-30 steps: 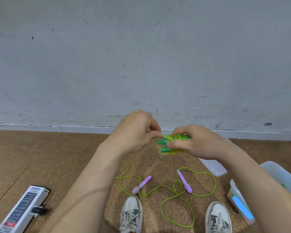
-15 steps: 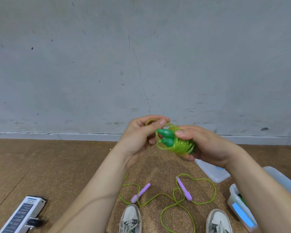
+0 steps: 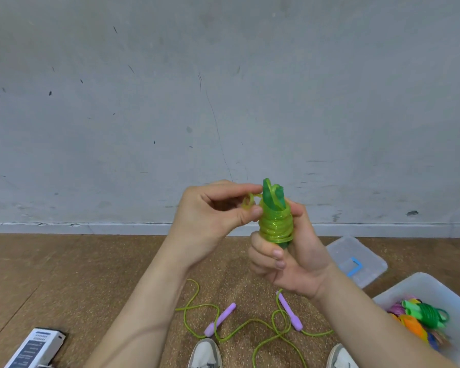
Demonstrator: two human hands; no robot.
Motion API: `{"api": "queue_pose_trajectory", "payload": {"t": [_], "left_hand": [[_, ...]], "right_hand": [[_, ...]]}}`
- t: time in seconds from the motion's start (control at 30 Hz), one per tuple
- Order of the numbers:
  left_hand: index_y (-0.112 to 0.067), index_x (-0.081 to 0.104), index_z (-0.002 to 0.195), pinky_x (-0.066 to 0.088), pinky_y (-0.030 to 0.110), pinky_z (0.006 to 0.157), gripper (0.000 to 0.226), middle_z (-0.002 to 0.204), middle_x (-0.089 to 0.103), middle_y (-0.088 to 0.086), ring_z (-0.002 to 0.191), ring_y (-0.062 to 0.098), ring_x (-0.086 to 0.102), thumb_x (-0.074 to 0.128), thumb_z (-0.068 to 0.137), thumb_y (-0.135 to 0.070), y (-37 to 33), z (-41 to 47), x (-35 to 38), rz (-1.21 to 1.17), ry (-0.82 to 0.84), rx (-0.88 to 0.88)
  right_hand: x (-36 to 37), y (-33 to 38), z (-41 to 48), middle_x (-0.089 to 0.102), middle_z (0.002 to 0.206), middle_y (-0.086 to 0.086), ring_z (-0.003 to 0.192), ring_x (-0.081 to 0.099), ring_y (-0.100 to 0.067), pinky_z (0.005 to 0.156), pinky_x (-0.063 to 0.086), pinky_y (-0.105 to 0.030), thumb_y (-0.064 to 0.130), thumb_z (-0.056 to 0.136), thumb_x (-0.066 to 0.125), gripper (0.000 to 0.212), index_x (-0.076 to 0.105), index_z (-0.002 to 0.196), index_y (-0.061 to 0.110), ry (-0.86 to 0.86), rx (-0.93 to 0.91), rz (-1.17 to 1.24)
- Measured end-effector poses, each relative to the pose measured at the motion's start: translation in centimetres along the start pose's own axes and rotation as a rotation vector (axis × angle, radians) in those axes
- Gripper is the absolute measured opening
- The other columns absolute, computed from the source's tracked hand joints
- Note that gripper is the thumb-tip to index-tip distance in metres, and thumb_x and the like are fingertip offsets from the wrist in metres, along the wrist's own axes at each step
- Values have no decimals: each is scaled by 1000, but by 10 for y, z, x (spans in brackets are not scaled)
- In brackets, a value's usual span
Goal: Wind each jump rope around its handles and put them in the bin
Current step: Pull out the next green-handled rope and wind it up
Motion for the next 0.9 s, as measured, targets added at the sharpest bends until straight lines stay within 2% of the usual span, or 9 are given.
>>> {"api": "queue_pose_trajectory", "payload": {"t": [0.1, 0.2, 0.27, 0.4, 0.53, 0.63, 0.77, 0.83, 0.9], "left_hand": [[-21, 76, 92, 51, 27, 69, 30, 78, 68, 7, 71, 19, 61, 84, 63, -13, -8, -2, -3, 226, 25, 99], [-18, 75, 96, 47, 19, 64, 29, 74, 65, -4, 65, 9, 57, 81, 68, -17, -15, -3, -4, 502, 68, 285], [-17, 75, 97, 47, 20, 65, 27, 79, 65, -5, 67, 6, 56, 80, 70, -21, -21, -6, -4, 642, 80, 376], [-17, 75, 97, 49, 25, 66, 25, 83, 67, -5, 71, 10, 60, 78, 73, -22, -27, -8, -4, 744, 114, 423], [-19, 75, 91, 48, 24, 61, 14, 72, 69, -11, 63, 0, 57, 73, 78, -24, -32, -10, -6, 887, 149, 459], [-19, 75, 80, 49, 28, 58, 13, 65, 68, -9, 60, 3, 60, 77, 72, -29, -31, -11, -6, 803, 117, 366], [-15, 69, 60, 44, 30, 50, 18, 57, 65, 6, 53, 13, 58, 86, 58, -20, -22, -7, -9, 273, 12, 116], [-11, 67, 61, 46, 22, 54, 17, 64, 66, 5, 56, 11, 59, 82, 59, -18, -17, -4, -7, 113, -57, 110], [-7, 67, 70, 43, 14, 53, 16, 75, 69, 8, 55, 7, 57, 75, 67, -20, -12, 0, -7, 63, -156, 95]], "right_hand": [[0, -2, 0, 53, 50, 3, 43, 44, -8, 51, 35, -24, 58, 84, 54, 38, 69, 82, 23, 42, 14, 37], [-3, -3, -1, 55, 51, 2, 43, 47, -9, 51, 34, -25, 54, 86, 52, 37, 69, 86, 21, 72, 43, 84], [-3, -3, -2, 55, 52, 2, 42, 45, -9, 51, 32, -26, 53, 87, 52, 36, 70, 89, 22, 81, 54, 88], [-2, -1, -4, 55, 51, 1, 41, 29, -13, 49, 26, -26, 51, 87, 54, 34, 69, 92, 21, 89, 81, 86], [-3, -3, -5, 53, 49, 1, 39, 42, -8, 47, 34, -23, 52, 85, 55, 34, 68, 90, 21, 34, 89, 31], [0, -5, -5, 54, 54, 0, 42, 46, -8, 42, 27, -22, 54, 84, 56, 33, 68, 84, 23, 6, 90, -35], [7, -7, -7, 61, 78, -6, 57, 55, -13, 45, 29, -20, 50, 90, 55, 34, 66, 103, 20, 49, 123, -3], [10, -6, -7, 60, 80, -8, 60, 55, -15, 46, 32, -20, 46, 92, 54, 36, 62, 110, 17, 65, 105, 18], [10, -6, -5, 55, 73, -9, 54, 51, -14, 40, 31, -19, 42, 88, 55, 35, 62, 106, 12, 42, 66, 40]]}}
Point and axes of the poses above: each hand's wrist, its own z-axis towards the middle knuckle, its own x-axis out of the palm, y = z × x, the point moved 3 cm from there along z, towards the middle knuckle
